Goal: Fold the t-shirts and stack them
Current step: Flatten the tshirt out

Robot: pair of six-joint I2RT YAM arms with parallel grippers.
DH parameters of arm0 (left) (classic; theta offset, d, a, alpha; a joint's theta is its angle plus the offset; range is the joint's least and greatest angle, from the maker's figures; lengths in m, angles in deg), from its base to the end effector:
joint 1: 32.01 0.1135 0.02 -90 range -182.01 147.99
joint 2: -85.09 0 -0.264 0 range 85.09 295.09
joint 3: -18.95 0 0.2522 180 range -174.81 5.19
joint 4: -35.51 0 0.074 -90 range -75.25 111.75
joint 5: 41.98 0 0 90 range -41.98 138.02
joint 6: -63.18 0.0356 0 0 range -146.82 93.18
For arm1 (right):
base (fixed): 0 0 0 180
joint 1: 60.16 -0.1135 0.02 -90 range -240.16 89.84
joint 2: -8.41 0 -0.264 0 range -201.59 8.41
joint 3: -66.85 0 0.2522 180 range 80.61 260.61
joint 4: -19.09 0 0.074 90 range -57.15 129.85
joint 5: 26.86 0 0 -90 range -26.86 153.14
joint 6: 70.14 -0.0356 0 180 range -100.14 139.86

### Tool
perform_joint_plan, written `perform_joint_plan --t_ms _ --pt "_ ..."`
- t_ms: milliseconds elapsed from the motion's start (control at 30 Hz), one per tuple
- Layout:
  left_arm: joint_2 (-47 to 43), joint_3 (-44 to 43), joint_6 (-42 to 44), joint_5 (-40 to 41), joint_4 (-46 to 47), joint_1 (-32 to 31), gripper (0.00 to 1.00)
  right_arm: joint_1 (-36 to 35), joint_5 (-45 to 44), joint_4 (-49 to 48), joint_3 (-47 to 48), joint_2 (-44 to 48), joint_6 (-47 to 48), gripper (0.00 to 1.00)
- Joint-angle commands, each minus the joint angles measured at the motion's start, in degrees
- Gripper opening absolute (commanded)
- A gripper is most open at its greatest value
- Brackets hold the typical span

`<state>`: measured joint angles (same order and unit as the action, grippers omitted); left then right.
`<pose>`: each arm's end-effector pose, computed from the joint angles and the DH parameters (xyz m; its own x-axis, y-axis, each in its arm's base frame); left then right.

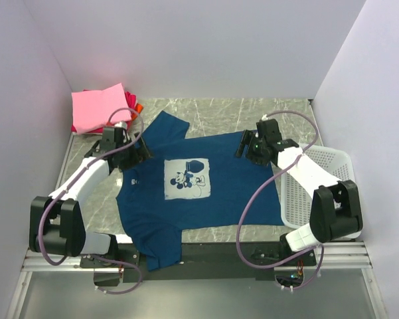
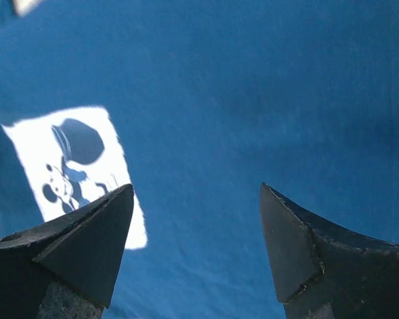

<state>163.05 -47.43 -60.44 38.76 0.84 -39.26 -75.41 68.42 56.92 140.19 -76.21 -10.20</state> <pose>0.2844 -0.0420 0.2422 -0.7268 -0.4584 -0.5115 -0.2011 0.8541 -0.4797 0.3023 0.0858 0.2443 -0.7916 0.3012 -0.5317 0.0883 0.9174 0.3881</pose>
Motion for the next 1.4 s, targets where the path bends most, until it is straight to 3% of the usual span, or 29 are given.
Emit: perform_joint_plan --t_ms 0,233,733,933,1367 --pt "-2.7 4.0 -2.8 -1.5 0.6 0.1 0.95 -0.4 1.1 -0.9 -2.2 4.3 -1.7 0.82" --pt "3.5 7.5 -3.4 -5.7 6.4 0.4 0.95 -0.4 5.2 -1.7 -4.0 0.3 -3.9 0.82" --pt "28.8 -7.6 0.6 -5.6 5.4 0.6 0.93 0.0 3.5 4.6 6.1 -18.0 -2.3 0.79" --pt "38.0 -17.3 2.1 -5.4 2.8 0.6 0.93 1.7 2.9 8.1 13.9 -26.0 -2.5 0.79" --pt "55.9 -49.0 3.8 -1.6 -8.6 0.6 0.93 5.6 3.2 17.0 35.2 -39.7 -1.0 0.79"
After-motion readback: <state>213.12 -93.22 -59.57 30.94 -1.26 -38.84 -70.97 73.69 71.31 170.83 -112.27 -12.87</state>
